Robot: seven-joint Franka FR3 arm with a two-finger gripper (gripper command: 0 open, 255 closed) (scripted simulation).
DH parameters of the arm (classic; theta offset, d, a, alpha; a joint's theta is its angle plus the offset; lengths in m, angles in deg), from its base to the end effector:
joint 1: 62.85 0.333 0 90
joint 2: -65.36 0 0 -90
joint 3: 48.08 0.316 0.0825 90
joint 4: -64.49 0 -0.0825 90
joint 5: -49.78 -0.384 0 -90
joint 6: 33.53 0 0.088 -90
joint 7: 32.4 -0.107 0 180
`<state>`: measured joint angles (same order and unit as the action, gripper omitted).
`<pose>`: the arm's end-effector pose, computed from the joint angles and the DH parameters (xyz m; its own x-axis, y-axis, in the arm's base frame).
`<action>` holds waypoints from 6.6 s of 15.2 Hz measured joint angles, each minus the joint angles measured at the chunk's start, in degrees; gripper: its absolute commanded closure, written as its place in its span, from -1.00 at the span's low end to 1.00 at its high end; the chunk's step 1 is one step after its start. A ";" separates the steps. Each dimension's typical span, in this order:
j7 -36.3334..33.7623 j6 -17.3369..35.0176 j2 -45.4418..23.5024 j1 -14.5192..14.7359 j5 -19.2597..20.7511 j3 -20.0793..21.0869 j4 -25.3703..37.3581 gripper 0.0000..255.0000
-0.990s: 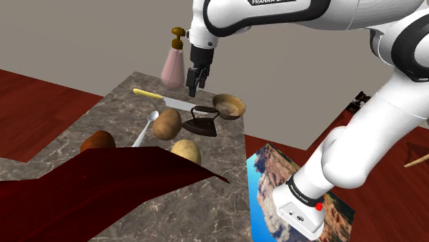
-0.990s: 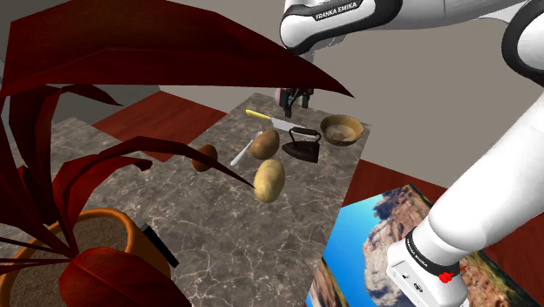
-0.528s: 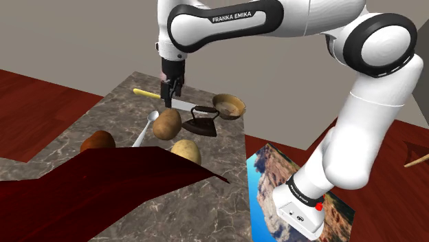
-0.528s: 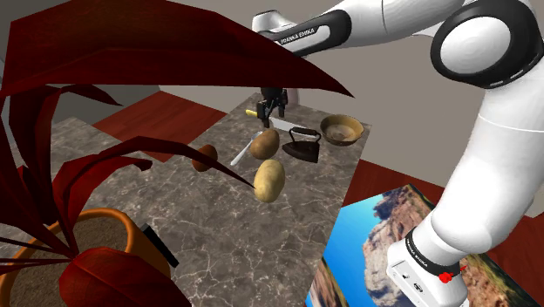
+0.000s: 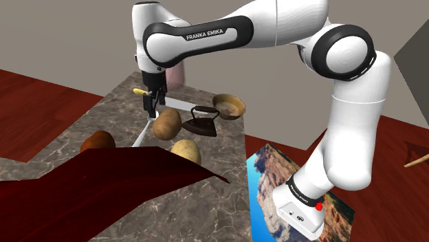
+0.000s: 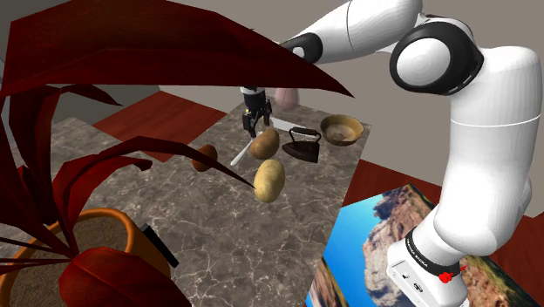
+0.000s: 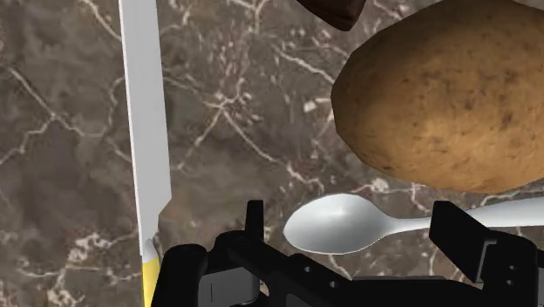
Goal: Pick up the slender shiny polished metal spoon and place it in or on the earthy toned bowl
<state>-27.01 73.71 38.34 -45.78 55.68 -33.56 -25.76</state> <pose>0.5803 0.3230 0.3616 0.7747 0.6129 -0.1555 0.6155 -0.7873 -0.0367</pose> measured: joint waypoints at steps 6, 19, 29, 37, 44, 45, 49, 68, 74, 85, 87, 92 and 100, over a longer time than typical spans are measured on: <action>-0.12 3.65 -0.96 -0.06 0.35 -0.19 -2.74 -1.00; -0.09 3.97 -0.90 -0.11 0.36 -0.20 -3.07 1.00; 0.25 0.22 0.97 -0.28 -0.15 0.03 -1.13 1.00; 0.40 -5.17 2.40 -0.16 -0.59 0.30 2.87 1.00; 0.68 -10.02 3.64 -0.17 -0.94 0.45 6.54 1.00; 0.70 -10.89 3.59 -0.12 -0.95 0.46 7.47 1.00; 0.69 -13.64 3.80 0.03 -1.02 0.54 10.00 1.00; 14.75 -12.41 21.73 -9.87 -3.74 -4.04 -8.49 1.00; 22.67 -10.84 28.09 -14.08 -3.56 -7.85 -16.06 1.00; 34.65 -8.01 33.21 -19.99 -1.58 -14.43 -23.33 1.00; 34.65 -6.57 33.19 -20.03 -1.53 -14.48 -24.76 1.00; 34.50 -2.65 32.32 -20.10 -1.44 -14.57 -27.80 1.00; 34.13 1.64 31.16 -20.09 -1.34 -14.56 -30.95 1.00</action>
<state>7.11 75.35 69.50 -65.87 54.35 -48.12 -56.71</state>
